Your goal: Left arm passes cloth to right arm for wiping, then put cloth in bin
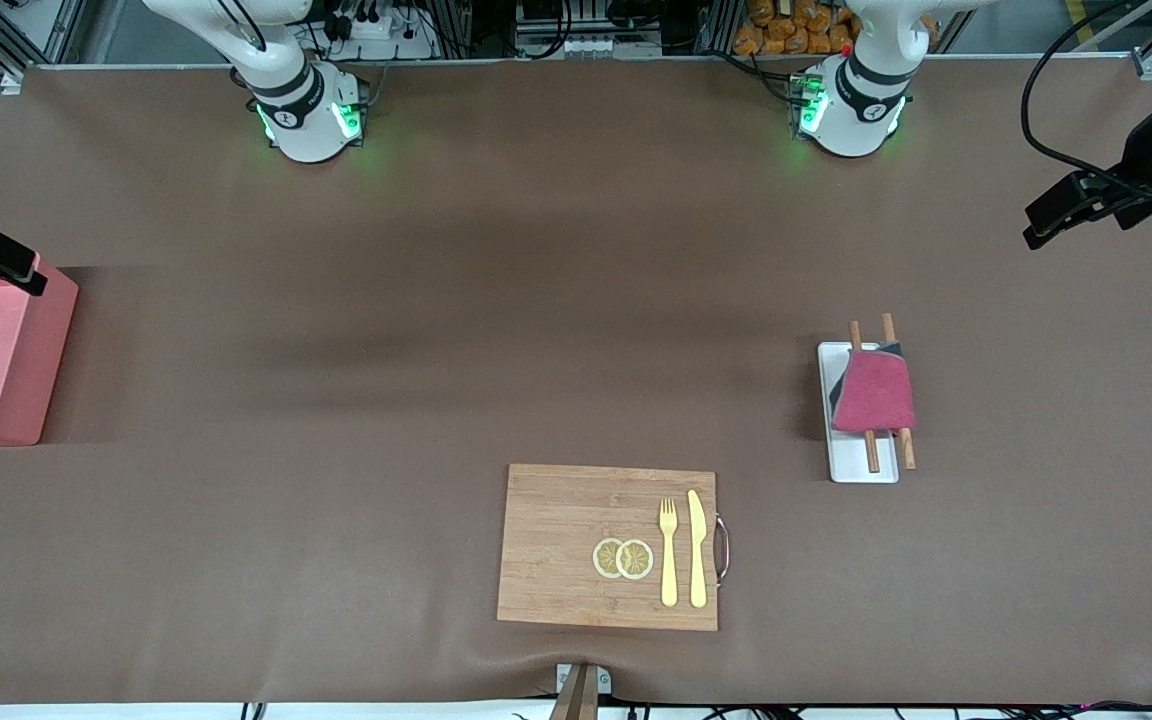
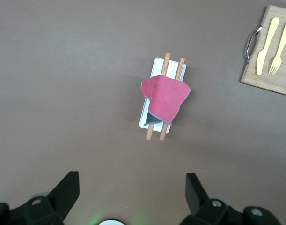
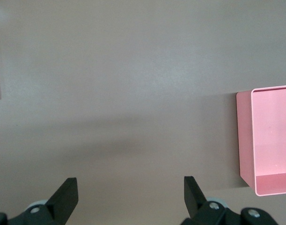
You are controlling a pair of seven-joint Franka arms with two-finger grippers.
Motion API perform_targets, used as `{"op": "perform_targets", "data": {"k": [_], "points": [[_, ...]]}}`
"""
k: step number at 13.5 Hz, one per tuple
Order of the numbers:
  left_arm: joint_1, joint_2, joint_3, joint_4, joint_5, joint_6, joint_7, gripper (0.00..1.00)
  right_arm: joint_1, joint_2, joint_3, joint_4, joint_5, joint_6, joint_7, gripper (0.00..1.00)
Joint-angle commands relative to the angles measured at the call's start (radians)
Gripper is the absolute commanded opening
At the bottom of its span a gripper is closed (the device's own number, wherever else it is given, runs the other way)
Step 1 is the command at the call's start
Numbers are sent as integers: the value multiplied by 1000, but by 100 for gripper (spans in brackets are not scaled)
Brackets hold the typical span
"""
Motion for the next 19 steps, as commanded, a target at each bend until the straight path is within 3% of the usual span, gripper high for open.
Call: {"op": "perform_targets", "data": {"k": [1, 7, 12, 19], "points": [[-6, -11, 5, 7, -21, -24, 16, 100, -1, -3, 6, 1, -20, -2, 16, 100], [0, 50, 1, 30, -18, -23, 62, 100, -1, -3, 6, 1, -20, -3, 16, 100], [0, 137, 2, 10, -10, 58, 65, 100, -1, -3, 6, 1, -20, -5, 16, 100], [3, 181, 4, -200, 31, 336, 64, 100, -11, 5, 6, 31, -6, 4, 16, 100]]}}
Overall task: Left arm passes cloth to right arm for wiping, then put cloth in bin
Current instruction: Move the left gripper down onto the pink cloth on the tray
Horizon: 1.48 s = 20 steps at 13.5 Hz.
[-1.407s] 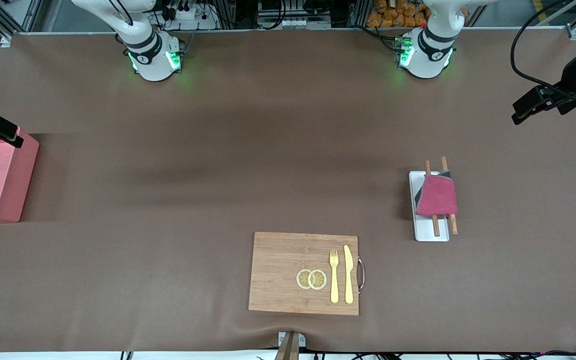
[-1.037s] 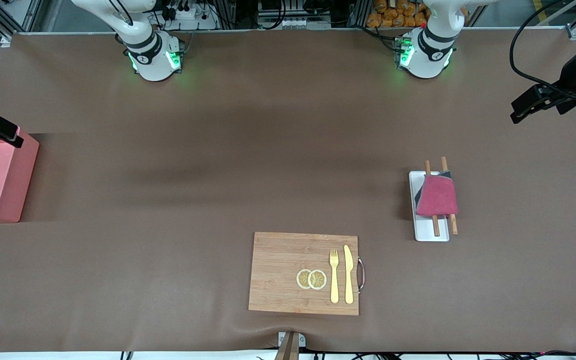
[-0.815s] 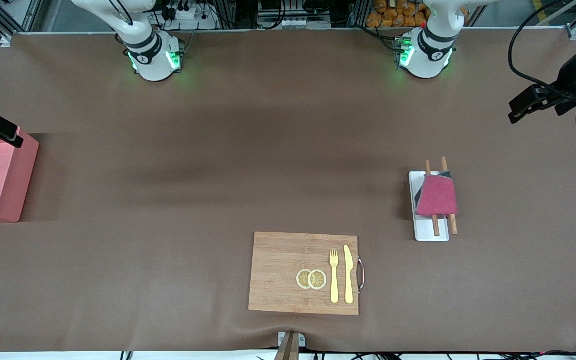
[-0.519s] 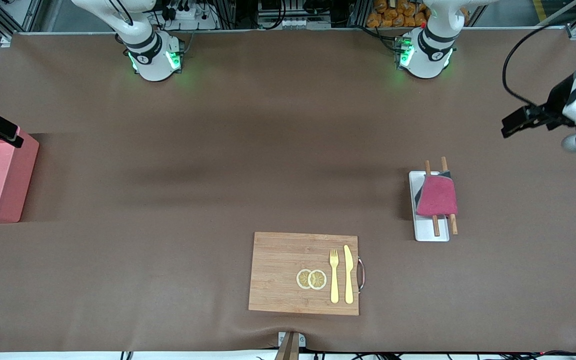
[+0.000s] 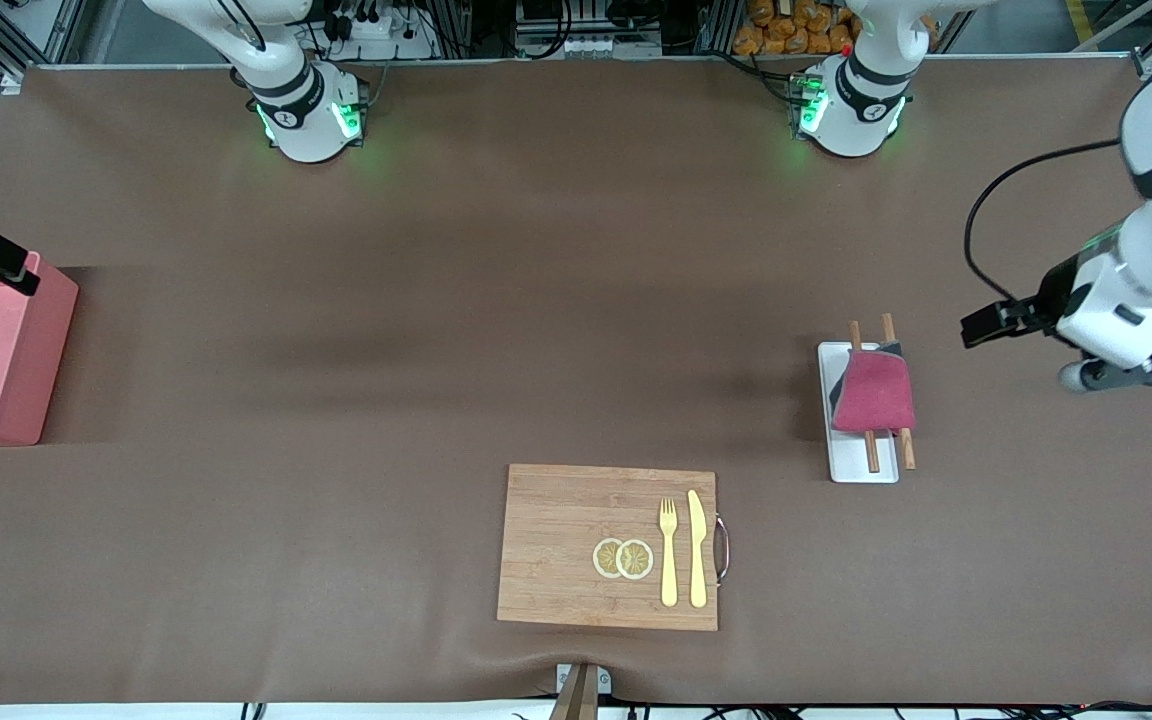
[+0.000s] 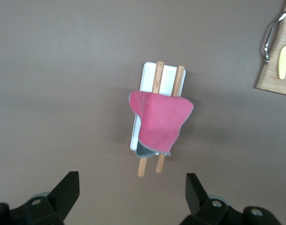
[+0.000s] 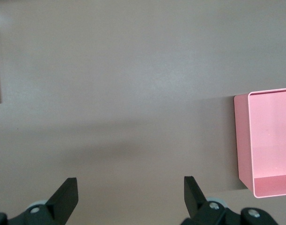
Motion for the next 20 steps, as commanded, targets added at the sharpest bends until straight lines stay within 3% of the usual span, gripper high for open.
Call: {"op": "perform_targets", "data": {"k": [1, 5, 6, 8, 12, 15, 18, 20], "points": [[6, -20, 2, -110, 26, 109, 20, 100, -1, 18, 8, 15, -9, 3, 15, 100], [29, 1, 2, -262, 26, 323, 18, 100, 29, 91, 12, 17, 1, 26, 8, 100], [29, 15, 2, -271, 26, 347, 20, 96, 46, 117, 12, 17, 14, 27, 15, 100], [23, 59, 2, -272, 26, 380, 18, 76, 66, 163, 11, 17, 20, 29, 15, 100], [20, 122, -2, -272, 26, 424, 1, 63, 95, 174, 12, 17, 21, 20, 16, 100], [18, 144, -3, -273, 26, 438, -9, 63, 86, 176, 12, 13, 29, 6, 16, 100], [17, 164, -6, -273, 24, 447, -12, 63, 54, 180, 8, 7, 181, 3, 15, 100], [15, 176, -8, -273, 24, 447, -17, 62, 45, 193, 8, 4, 210, -5, 15, 100]]}}
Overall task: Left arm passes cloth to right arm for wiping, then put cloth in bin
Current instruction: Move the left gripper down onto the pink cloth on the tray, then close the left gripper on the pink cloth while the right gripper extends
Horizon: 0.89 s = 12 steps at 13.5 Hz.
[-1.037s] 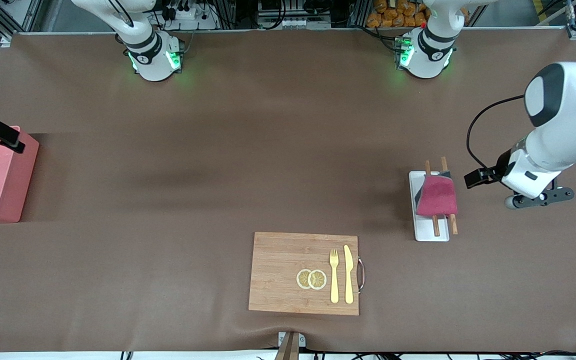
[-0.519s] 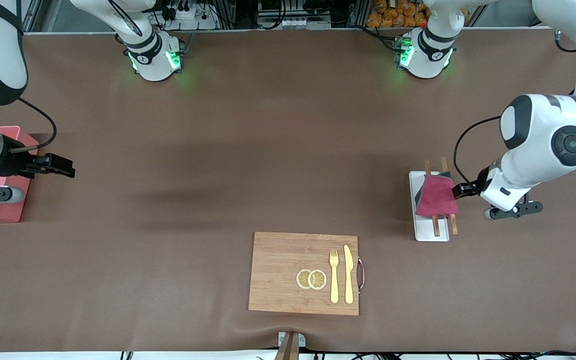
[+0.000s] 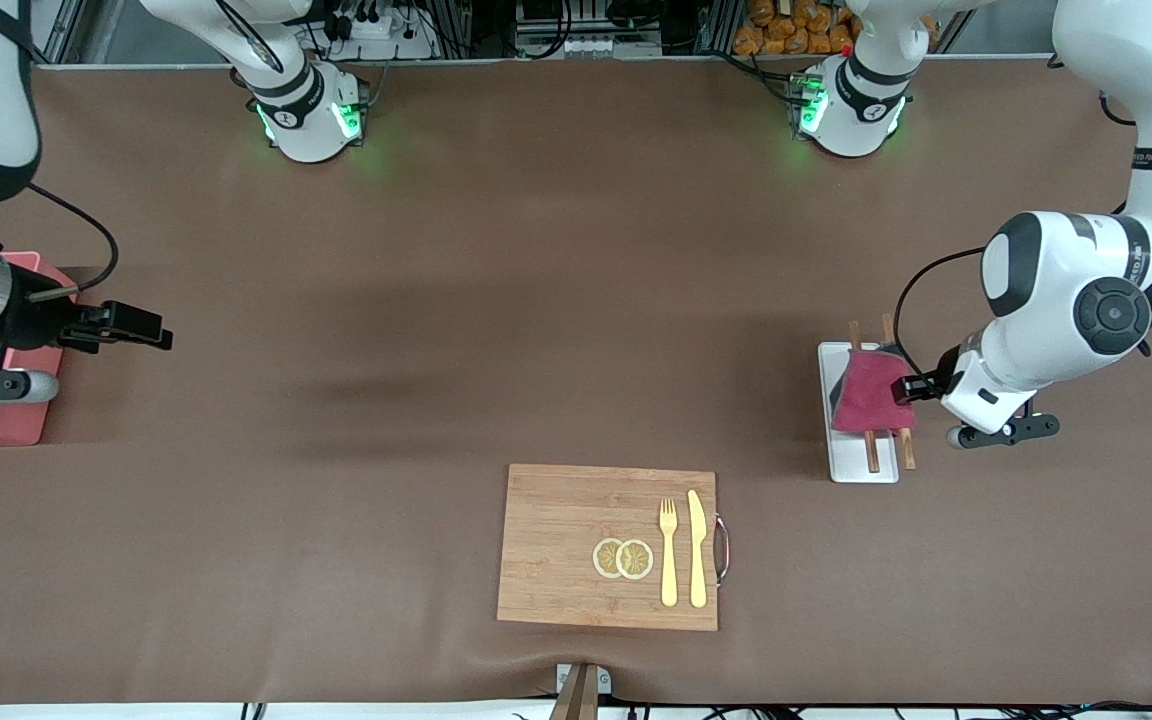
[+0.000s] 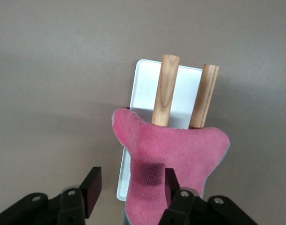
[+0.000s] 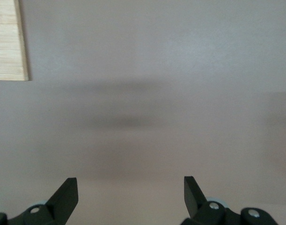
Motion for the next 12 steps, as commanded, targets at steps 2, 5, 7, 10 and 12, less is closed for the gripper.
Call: {"op": "perform_targets", "data": {"k": [2, 5, 7, 10, 12], "points": [[-1, 9, -5, -2, 14, 16, -22, 54, -24, 54, 5, 4, 179, -2, 2, 100], [-1, 10, -5, -8, 14, 16, -22, 42, -42, 98, 4, 1, 321, -8, -7, 100], [-1, 9, -5, -8, 14, 16, -22, 24, -51, 126, 5, 1, 359, -12, -7, 100], [-2, 10, -5, -7, 14, 16, -22, 10, -71, 155, 5, -1, 477, -18, -7, 100], [-6, 10, -7, -5, 14, 16, -22, 5, -99, 192, 5, 1, 589, -87, -7, 100]]}}
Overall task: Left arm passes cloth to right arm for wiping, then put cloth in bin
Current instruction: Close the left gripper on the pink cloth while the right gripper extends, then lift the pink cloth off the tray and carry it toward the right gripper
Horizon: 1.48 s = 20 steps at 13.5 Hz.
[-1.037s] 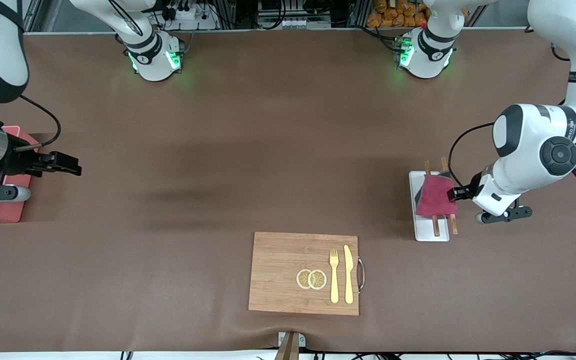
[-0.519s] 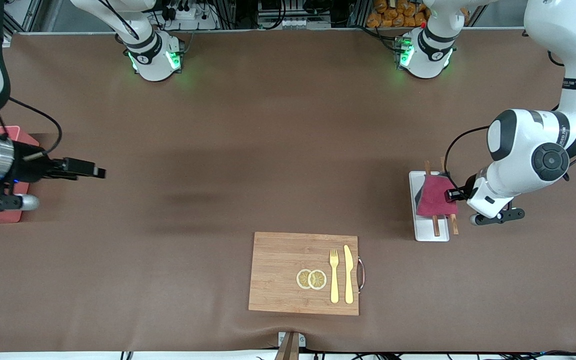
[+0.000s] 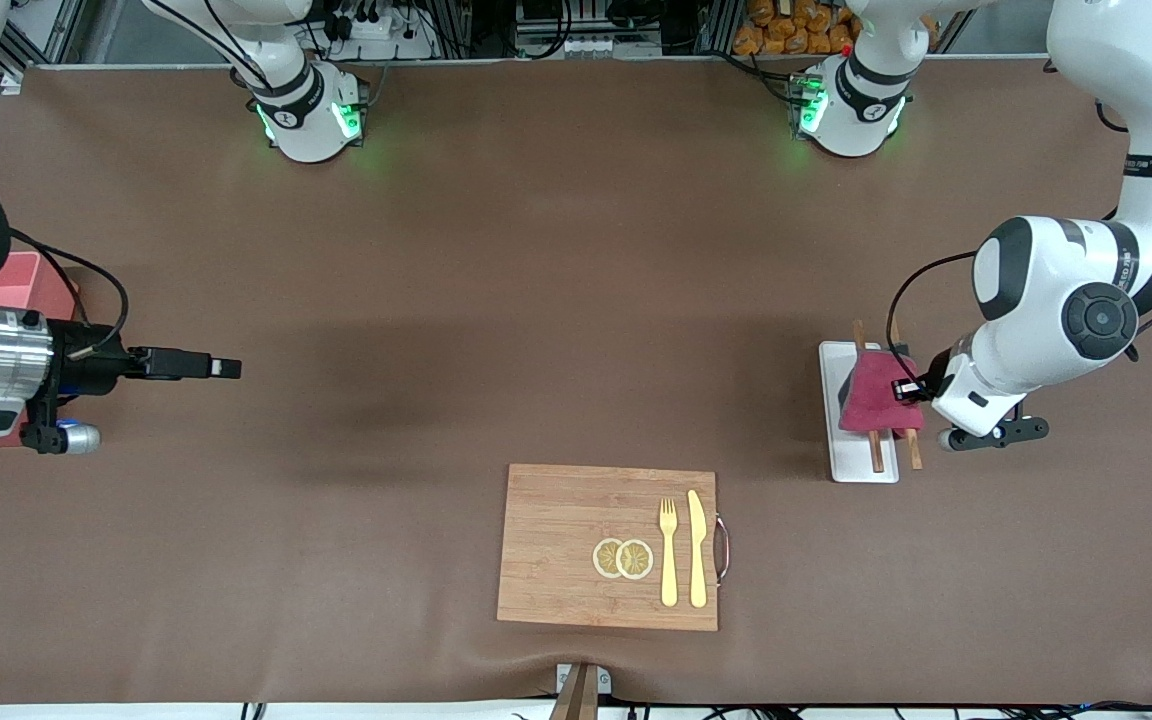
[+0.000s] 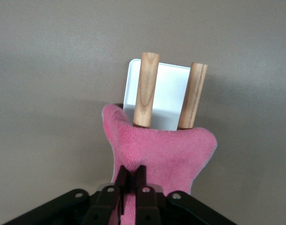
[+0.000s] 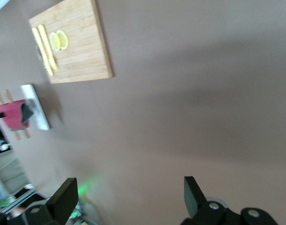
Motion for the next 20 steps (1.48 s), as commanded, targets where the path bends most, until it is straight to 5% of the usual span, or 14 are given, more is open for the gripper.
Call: {"op": "perform_targets", "data": {"k": [1, 5, 9, 13, 20], "points": [[-9, 2, 3, -10, 15, 11, -14, 1, -53, 62, 7, 14, 150, -83, -17, 100], [-15, -12, 0, -3, 13, 5, -16, 0, -133, 143, 7, 14, 225, -156, -194, 100], [-20, -83, -99, 42, 2, -37, -89, 0, -155, 192, 7, -2, 258, -219, -351, 100], [-61, -58, -266, 212, -2, -115, -345, 0, -130, 189, 13, -5, 282, -219, -354, 100], [-391, 194, -282, 563, -99, -40, -679, 0, -63, 195, 14, -9, 381, -71, -359, 100]]}}
